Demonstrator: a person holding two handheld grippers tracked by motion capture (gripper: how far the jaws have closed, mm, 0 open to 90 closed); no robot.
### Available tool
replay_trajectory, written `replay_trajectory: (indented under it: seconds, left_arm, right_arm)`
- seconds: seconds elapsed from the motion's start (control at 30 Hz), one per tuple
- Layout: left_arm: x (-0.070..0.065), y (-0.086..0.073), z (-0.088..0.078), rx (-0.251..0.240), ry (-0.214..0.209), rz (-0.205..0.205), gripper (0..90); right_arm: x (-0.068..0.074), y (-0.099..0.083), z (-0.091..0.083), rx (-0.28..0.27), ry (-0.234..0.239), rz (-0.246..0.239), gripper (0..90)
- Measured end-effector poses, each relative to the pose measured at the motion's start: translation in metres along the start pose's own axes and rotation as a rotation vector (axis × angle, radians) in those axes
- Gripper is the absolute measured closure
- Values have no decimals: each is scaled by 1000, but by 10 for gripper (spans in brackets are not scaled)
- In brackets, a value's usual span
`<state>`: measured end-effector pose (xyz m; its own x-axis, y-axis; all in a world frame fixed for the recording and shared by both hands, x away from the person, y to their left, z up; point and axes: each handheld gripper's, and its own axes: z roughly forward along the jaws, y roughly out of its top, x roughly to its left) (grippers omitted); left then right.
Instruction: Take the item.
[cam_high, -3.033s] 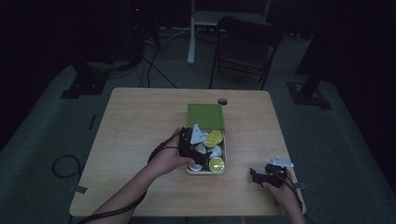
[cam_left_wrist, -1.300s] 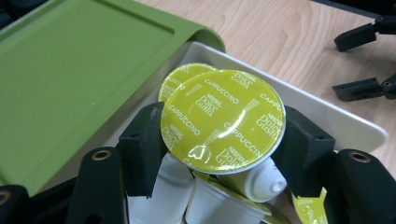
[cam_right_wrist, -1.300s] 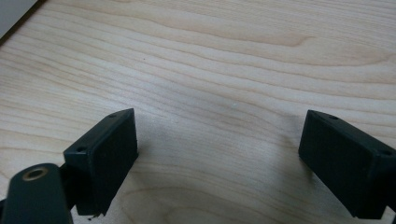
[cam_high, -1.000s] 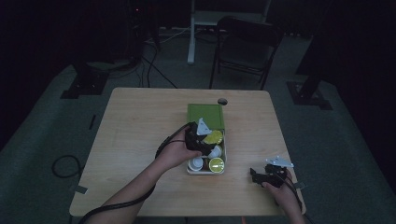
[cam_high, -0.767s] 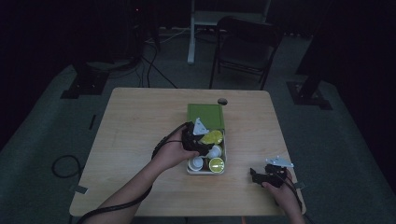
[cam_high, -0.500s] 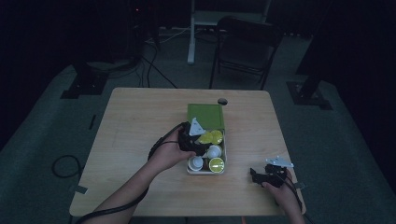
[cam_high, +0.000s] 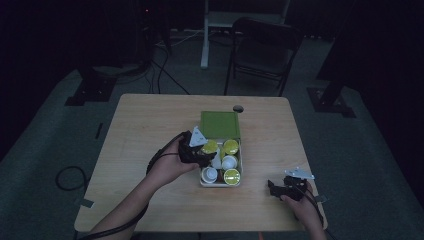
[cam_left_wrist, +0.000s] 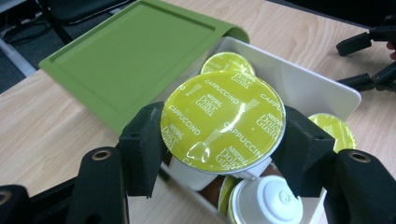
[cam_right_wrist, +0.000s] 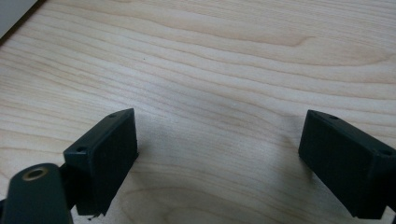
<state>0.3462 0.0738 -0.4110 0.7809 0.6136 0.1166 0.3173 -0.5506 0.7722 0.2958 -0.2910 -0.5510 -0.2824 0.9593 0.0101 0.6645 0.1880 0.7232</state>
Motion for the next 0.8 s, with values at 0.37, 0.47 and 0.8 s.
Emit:
replay_trajectory:
  seconds: [0.37, 0.47, 0.8]
  left_arm:
    - [12, -22, -12, 12, 26, -30, 392]
    - [17, -29, -16, 16, 36, -43, 392]
    - [30, -53, -29, 20, 72, -87, 391]
  right_arm:
    - [0, 0, 0, 1, 0, 0, 112]
    - [0, 0, 0, 1, 0, 0, 112]
    - [0, 0, 0, 1, 0, 2, 112]
